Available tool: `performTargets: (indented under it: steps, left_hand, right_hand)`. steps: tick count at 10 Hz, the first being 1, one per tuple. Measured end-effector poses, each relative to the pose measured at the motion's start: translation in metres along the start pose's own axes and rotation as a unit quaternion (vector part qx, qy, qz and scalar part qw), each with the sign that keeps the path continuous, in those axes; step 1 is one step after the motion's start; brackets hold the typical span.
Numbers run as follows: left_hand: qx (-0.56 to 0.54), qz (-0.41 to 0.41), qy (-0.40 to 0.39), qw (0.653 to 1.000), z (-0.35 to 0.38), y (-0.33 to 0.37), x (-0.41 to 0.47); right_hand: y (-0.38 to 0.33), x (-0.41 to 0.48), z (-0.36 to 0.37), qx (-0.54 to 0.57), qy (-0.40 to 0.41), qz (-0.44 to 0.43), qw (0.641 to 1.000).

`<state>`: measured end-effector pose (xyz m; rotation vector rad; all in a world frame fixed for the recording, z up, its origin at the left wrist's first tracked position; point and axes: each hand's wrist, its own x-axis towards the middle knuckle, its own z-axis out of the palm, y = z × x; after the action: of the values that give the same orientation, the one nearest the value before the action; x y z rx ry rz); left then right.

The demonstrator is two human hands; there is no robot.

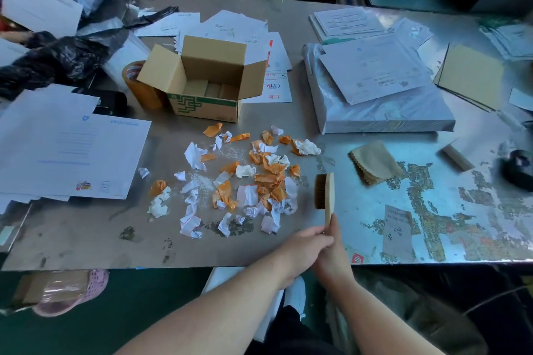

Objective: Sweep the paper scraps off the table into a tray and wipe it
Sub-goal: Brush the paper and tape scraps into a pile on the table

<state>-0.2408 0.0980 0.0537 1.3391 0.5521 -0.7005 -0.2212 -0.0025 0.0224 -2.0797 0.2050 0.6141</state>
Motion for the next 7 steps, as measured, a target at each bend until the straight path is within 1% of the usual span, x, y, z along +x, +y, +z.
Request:
performTargets:
  steps: [1,2,3,4,6,7]
  left_hand:
    - [-0.011,-0.002,0.007,1.0,0.006,0.018,0.016]
    - [-0.023,0.007,0.037,0.999,0.011,0.038,0.039]
    - [-0.023,0.016,0.062,0.998,0.014,0.06,0.061]
    - [-0.031,0.021,0.093,0.995,0.014,0.084,0.082]
    - [-0.047,0.04,0.145,0.987,0.011,0.113,0.113]
    - [-0.07,0.051,0.161,0.983,0.013,0.119,0.122]
  right_hand:
    - [-0.001,0.028,-0.016,-0.1,0.011,-0.061,0.993]
    - [-0.024,0.051,-0.035,-0.119,-0.023,-0.044,0.992]
    - [-0.039,0.085,-0.049,-0.19,-0.045,-0.069,0.978]
    - [-0.048,0.122,-0.061,-0.279,-0.068,-0.109,0.951]
    - [-0.067,0.185,-0.073,-0.319,-0.095,-0.14,0.932]
    - [-0.072,0.198,-0.077,-0.3,-0.091,-0.154,0.937]
